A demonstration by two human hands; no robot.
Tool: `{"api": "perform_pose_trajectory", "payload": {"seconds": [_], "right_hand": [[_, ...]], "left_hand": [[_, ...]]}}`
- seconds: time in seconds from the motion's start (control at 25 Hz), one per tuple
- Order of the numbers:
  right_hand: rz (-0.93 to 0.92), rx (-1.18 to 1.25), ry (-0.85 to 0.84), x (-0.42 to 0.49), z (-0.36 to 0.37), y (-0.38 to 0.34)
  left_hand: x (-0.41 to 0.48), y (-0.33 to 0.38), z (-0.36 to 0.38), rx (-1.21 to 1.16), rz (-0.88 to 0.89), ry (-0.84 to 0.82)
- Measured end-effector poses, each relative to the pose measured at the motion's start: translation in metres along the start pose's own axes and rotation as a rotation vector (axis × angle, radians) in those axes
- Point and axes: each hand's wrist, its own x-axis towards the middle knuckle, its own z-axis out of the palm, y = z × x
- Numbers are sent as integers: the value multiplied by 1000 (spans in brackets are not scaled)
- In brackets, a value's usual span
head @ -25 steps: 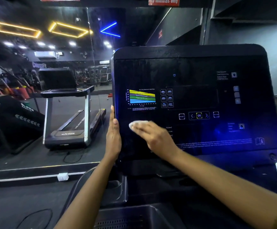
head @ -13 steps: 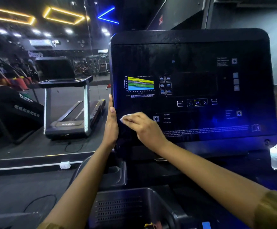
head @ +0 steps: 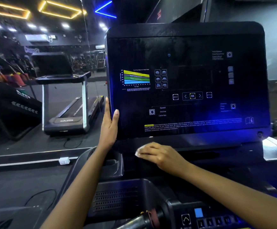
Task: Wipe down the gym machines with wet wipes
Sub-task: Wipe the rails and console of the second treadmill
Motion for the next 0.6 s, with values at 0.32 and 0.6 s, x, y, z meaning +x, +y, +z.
{"api": "perform_pose_trajectory", "payload": {"seconds": [0.32,0.6], "right_hand": [[33,29,64,40,9,2],[312,-58,151,-41,-39,27]], "left_hand": [[-13,-2,17,63,75,179],[-14,-3,19,84,67,197]]}}
